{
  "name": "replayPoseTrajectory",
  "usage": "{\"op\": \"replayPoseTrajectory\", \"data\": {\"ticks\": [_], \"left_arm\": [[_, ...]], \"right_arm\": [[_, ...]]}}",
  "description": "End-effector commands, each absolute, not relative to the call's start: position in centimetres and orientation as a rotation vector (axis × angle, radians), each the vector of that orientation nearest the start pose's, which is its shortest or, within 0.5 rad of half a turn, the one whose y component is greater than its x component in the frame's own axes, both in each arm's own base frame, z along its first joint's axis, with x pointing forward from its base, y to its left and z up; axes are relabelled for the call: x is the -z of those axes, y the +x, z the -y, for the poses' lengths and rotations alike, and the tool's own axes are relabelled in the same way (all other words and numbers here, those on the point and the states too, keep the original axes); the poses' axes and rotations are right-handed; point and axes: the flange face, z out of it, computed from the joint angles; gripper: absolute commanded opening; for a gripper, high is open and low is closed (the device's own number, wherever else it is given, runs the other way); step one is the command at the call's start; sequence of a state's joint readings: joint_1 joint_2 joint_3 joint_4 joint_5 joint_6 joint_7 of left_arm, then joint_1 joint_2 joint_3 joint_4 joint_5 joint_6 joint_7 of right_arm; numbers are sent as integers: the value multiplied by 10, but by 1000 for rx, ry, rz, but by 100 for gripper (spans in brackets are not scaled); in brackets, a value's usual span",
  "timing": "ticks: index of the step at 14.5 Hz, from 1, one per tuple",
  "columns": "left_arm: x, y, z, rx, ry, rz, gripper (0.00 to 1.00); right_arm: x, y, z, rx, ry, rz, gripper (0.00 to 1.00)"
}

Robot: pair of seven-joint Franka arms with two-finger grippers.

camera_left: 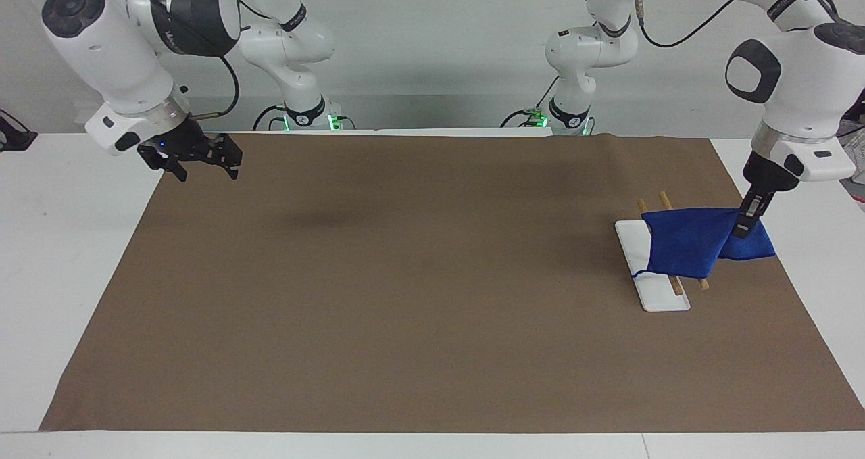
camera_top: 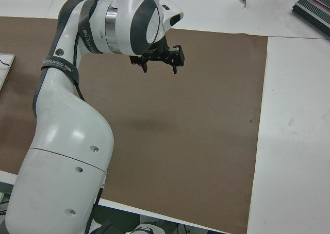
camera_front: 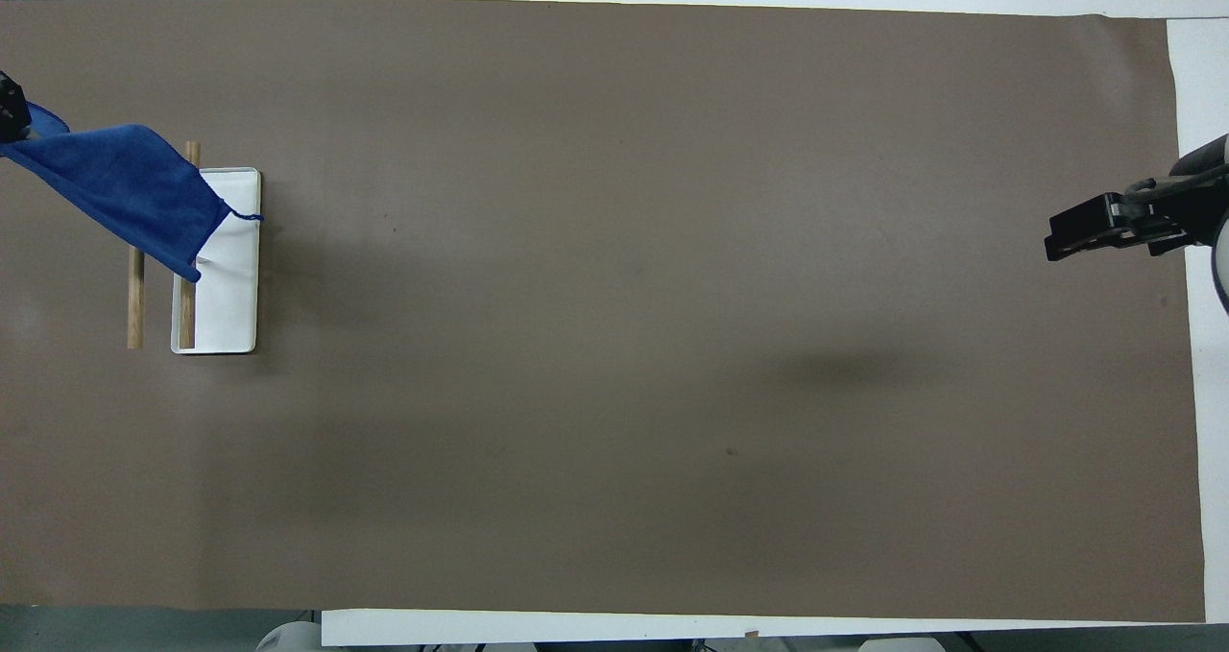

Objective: Right arm passes towel to left arm to hang
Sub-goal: 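Lower the towel onto the wooden dowels and open the left gripper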

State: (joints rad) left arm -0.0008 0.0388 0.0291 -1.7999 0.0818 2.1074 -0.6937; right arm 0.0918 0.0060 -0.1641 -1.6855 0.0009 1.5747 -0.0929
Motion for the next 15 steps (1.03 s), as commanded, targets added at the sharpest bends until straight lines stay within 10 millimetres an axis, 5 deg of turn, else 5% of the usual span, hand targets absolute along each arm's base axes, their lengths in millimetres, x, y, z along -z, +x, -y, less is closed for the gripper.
{"op": "replayPoseTrajectory", "data": {"ticks": [1, 3, 7, 11, 12, 13, 14, 15], "left_arm": [[-532, 596, -24, 409, -2928, 1011, 1], [-519, 586, -40, 405, -2915, 1043, 2], [-485, 565, -40, 368, -2918, 1044, 4], [-474, 553, -40, 328, -2916, 1044, 8], [-474, 552, -47, 328, -2908, 1061, 27], [-475, 552, -47, 321, -2906, 1064, 70], [-477, 553, -48, 321, -2905, 1067, 98], [-484, 557, -49, 330, -2903, 1071, 100]], "right_arm": [[-568, 541, 35, -186, -3106, 41, 100], [-568, 541, 32, -186, -3105, 51, 100], [-569, 542, 34, -181, -3105, 46, 100], [-568, 541, 33, -186, -3105, 49, 100], [-568, 541, 33, -186, -3105, 49, 100], [-569, 542, 33, -181, -3105, 49, 100], [-568, 542, 33, -183, -3107, 49, 100], [-568, 541, 33, -186, -3106, 49, 100]]}}
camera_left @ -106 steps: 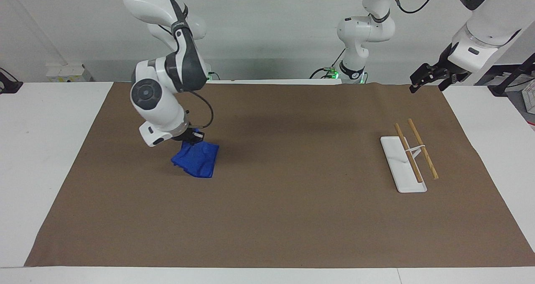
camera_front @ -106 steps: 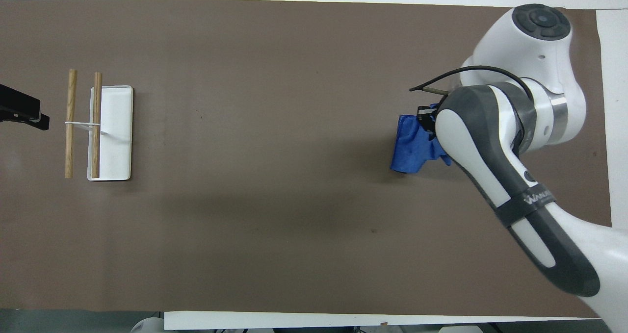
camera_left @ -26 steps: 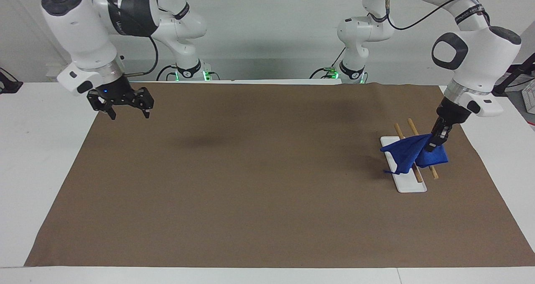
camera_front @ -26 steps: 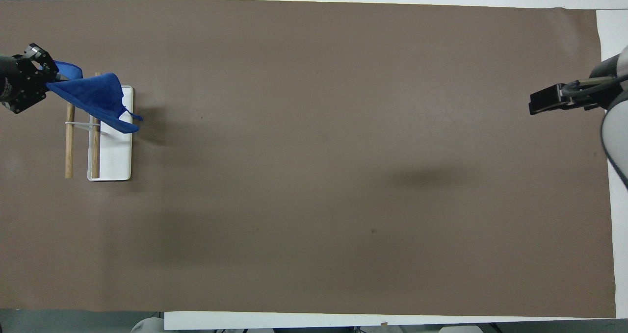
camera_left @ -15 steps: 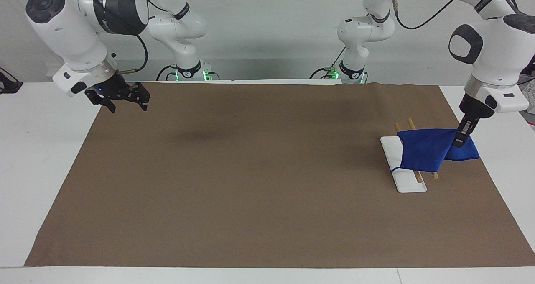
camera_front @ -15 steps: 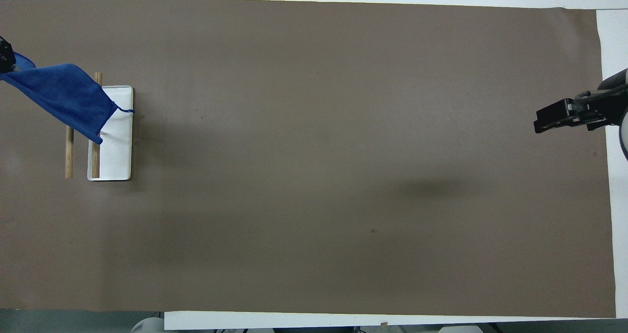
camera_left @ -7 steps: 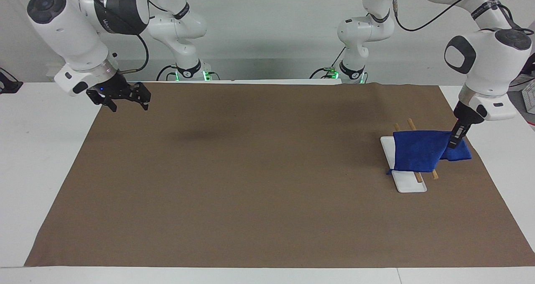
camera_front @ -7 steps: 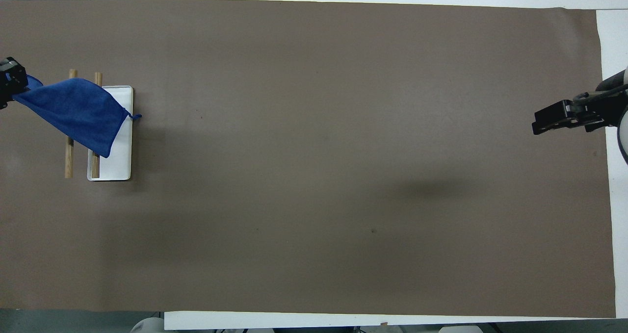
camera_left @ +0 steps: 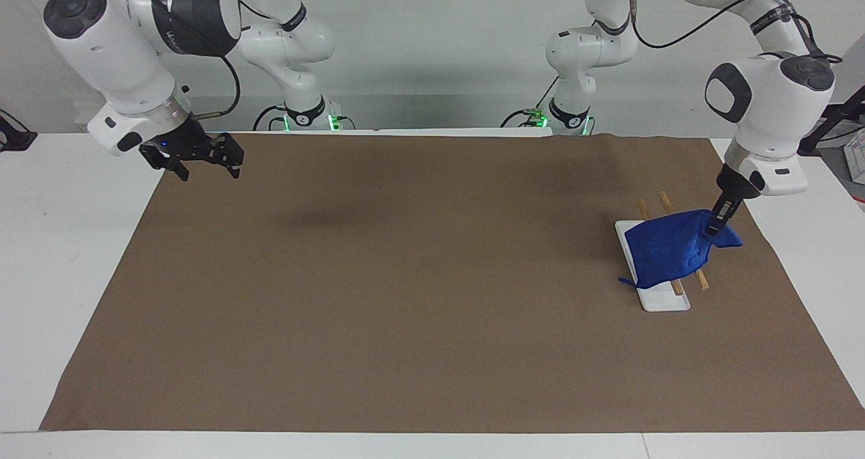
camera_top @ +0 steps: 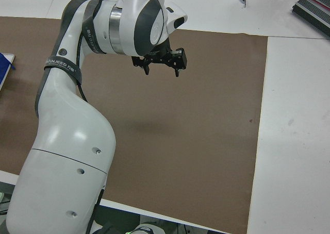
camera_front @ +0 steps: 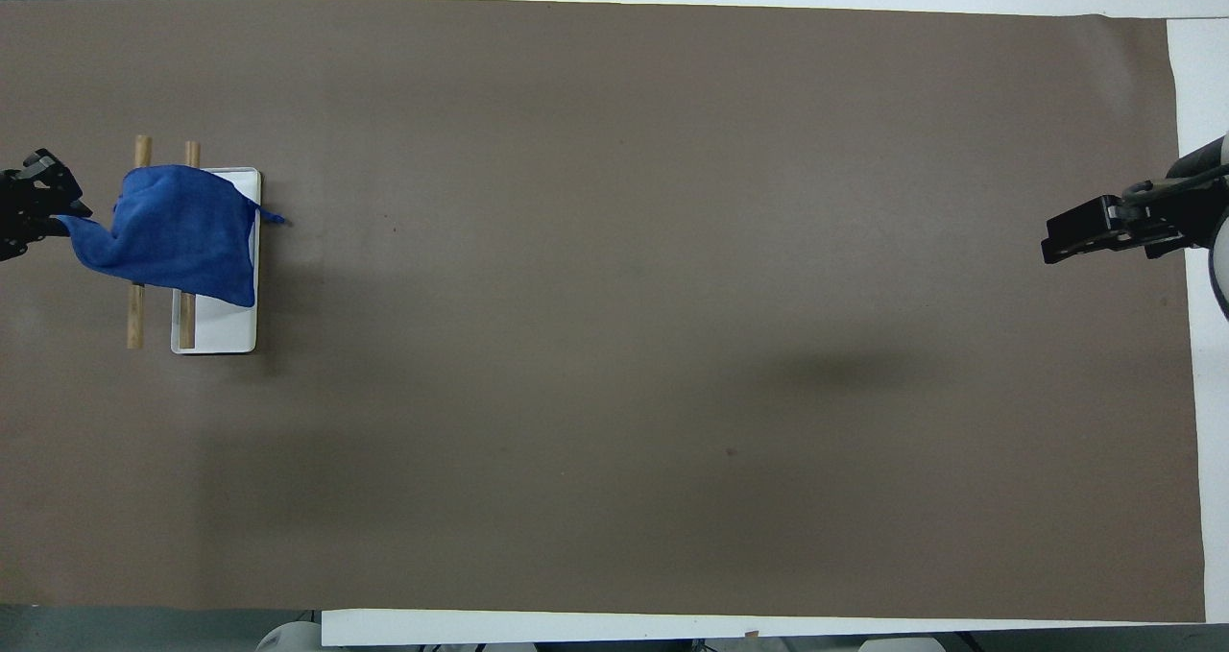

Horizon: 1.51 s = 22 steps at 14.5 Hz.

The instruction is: Right arm passes towel to left arm to hang

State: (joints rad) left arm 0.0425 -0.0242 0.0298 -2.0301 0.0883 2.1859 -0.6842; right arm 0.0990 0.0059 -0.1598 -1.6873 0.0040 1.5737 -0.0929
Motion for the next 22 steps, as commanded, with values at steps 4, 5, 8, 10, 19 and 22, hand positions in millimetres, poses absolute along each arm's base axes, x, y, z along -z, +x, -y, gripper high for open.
{"op": "replayPoseTrajectory", "data": {"ticks": [4, 5, 8, 10, 19, 22], "left_arm": [[-533, 562, -52, 246, -2889, 1076, 100], [-546, 565, -53, 232, -2894, 1089, 100], [-571, 571, -40, 47, -2907, 1047, 100], [-590, 560, -18, -93, -2985, 735, 100], [-622, 537, 0, -227, -3152, 139, 100], [-622, 537, 0, -227, -3154, 136, 100]], "right_arm": [[-568, 541, 33, -186, -3106, 49, 100], [-568, 541, 33, -186, -3106, 49, 100], [-568, 541, 33, -186, -3105, 49, 100], [-568, 542, 33, -183, -3105, 48, 100], [-568, 541, 33, -186, -3106, 49, 100], [-568, 541, 34, -186, -3106, 46, 100]]}}
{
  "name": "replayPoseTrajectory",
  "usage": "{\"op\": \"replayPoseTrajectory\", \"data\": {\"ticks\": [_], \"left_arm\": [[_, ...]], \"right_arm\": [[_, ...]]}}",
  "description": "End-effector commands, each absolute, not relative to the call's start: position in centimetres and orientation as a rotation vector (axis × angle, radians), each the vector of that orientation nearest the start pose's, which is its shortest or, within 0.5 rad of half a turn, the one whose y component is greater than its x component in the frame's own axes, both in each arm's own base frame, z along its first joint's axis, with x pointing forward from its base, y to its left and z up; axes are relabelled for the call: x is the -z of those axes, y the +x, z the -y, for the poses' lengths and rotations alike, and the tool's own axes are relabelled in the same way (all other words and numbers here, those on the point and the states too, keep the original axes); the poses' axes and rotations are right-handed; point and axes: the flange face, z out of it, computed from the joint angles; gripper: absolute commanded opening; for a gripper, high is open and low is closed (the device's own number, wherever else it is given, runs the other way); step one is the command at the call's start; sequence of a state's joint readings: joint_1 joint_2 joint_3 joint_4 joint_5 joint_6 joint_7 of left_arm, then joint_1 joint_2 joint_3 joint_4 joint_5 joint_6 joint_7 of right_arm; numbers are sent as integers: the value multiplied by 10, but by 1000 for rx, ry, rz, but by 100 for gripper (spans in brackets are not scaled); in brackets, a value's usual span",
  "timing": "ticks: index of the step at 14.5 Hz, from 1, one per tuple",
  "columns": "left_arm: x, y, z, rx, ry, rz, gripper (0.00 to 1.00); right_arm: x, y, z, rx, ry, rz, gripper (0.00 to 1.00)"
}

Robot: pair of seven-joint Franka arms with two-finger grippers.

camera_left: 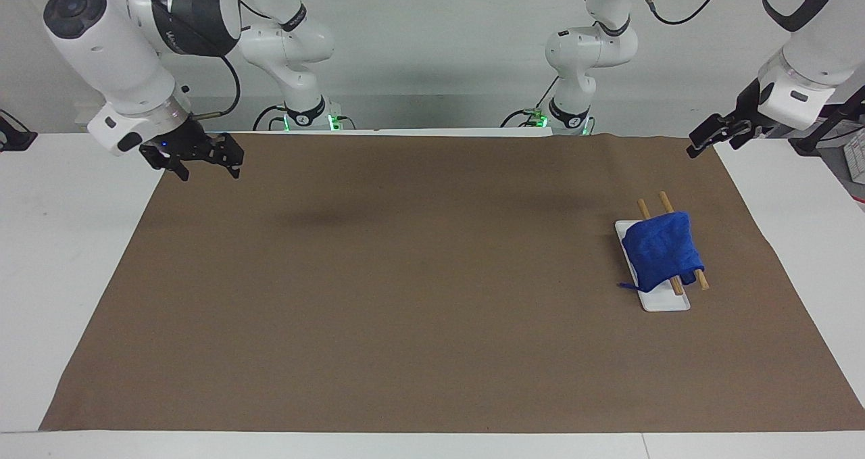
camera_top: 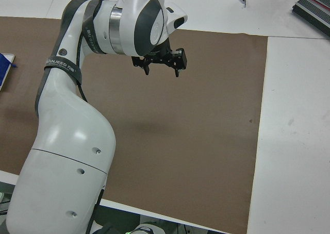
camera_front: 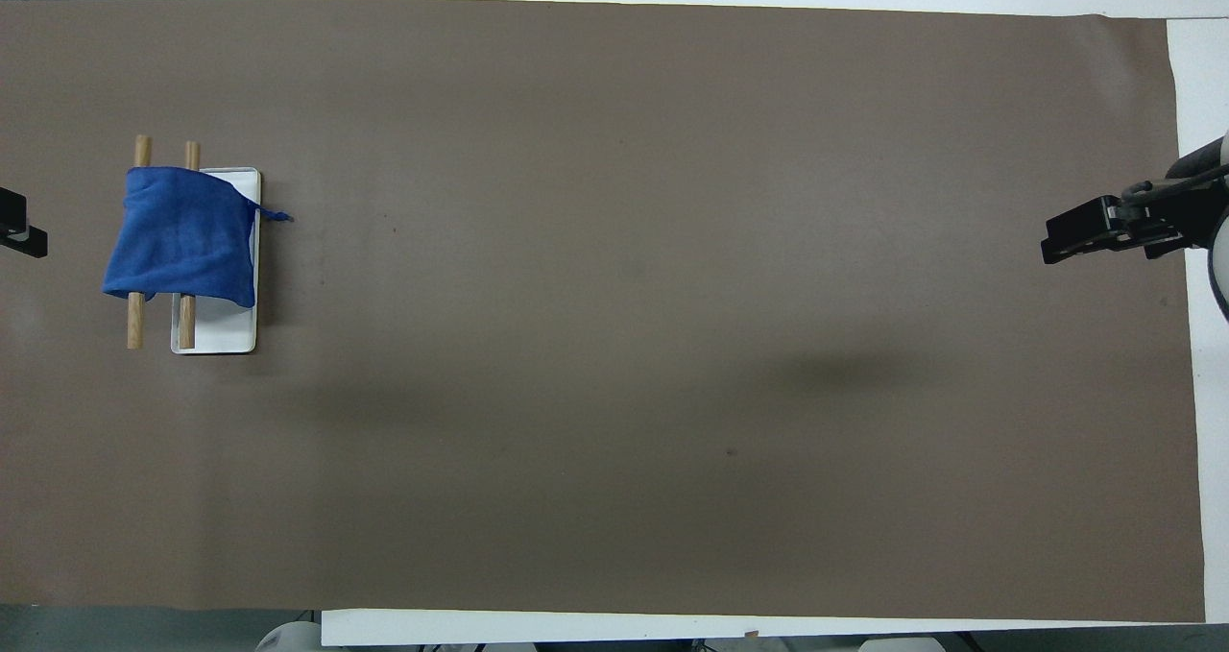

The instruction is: Right arm passes towel to left arm to hang

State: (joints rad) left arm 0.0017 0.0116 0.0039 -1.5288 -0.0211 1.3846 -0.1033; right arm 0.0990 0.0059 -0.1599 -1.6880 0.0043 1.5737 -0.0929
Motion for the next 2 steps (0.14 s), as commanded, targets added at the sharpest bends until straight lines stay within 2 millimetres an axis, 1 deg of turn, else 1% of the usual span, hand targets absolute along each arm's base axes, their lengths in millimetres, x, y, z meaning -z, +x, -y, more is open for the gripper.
{"op": "replayPoseTrajectory", "data": {"ticks": [1, 2], "left_arm": [[-623, 536, 0, -227, -3156, 136, 100], [-622, 536, 1, -230, -3155, 133, 100]], "right_arm": [[-568, 541, 33, -186, -3105, 48, 100], [-568, 542, 33, -183, -3105, 48, 100]]}}
